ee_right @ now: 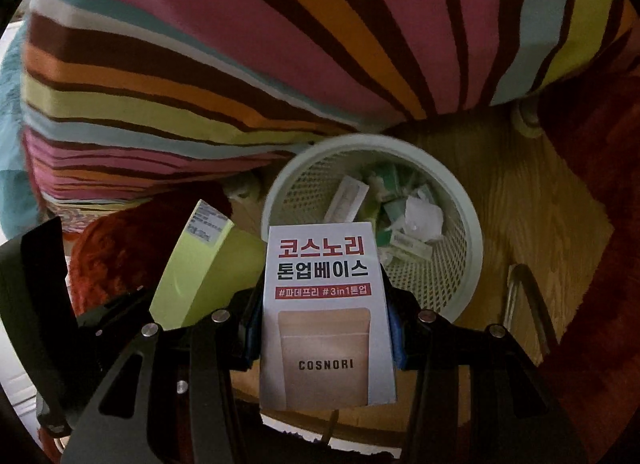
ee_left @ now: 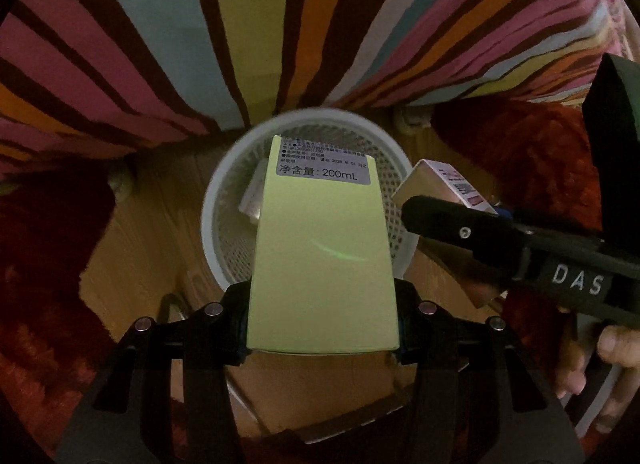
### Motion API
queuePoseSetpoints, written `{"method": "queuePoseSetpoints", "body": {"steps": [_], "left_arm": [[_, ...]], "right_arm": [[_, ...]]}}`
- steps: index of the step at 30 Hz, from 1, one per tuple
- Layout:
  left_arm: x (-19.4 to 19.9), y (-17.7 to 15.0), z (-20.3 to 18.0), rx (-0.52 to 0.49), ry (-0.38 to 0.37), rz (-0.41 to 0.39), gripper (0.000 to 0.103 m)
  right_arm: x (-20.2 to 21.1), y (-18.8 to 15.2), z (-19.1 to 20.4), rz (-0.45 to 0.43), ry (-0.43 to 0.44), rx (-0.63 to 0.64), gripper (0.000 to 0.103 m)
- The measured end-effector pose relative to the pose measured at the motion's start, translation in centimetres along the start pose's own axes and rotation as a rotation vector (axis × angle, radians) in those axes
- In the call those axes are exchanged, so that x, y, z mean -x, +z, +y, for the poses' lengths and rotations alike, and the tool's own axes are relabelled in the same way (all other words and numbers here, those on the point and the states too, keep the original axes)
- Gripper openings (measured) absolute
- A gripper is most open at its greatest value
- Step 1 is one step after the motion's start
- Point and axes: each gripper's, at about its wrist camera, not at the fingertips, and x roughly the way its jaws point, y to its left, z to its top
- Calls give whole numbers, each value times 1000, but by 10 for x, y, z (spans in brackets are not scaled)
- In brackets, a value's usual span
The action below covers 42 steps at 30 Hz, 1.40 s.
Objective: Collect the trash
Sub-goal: 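Carry the lime box and COSNORI box over the wastebasket, then open both tools to drop the lime box and COSNORI box into the wastebasket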
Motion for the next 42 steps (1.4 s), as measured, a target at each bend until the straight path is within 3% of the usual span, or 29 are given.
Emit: {"method": "queuePoseSetpoints", "body": {"steps": [13,30,31,32,33,34,35,42], "left_arm": [[-37,11,14,64,-24,165,50],[-63,17,21,127,-43,248,51],[-65,17,21,129,-43,257,57],[-67,16,22,132,-43,267,63],[-69,16,22,138,-41,279,77],[-71,15,23,143,-41,286,83],[-72,15,25,150,-43,290,83],[-77,16,35,204,-30,302,83]], "right_arm": [[-45,14,-18,125,-69,-125,46],[-71,21,-30,201,-69,-195,46],[-73,21,-32,207,-67,-202,47],[-75,21,-33,214,-68,-212,55],[-76,21,-34,219,-69,-217,64],[-77,21,-34,216,-74,-224,84],[-77,22,-36,206,-80,-232,90],[-80,22,-42,221,-79,-262,91]]}}
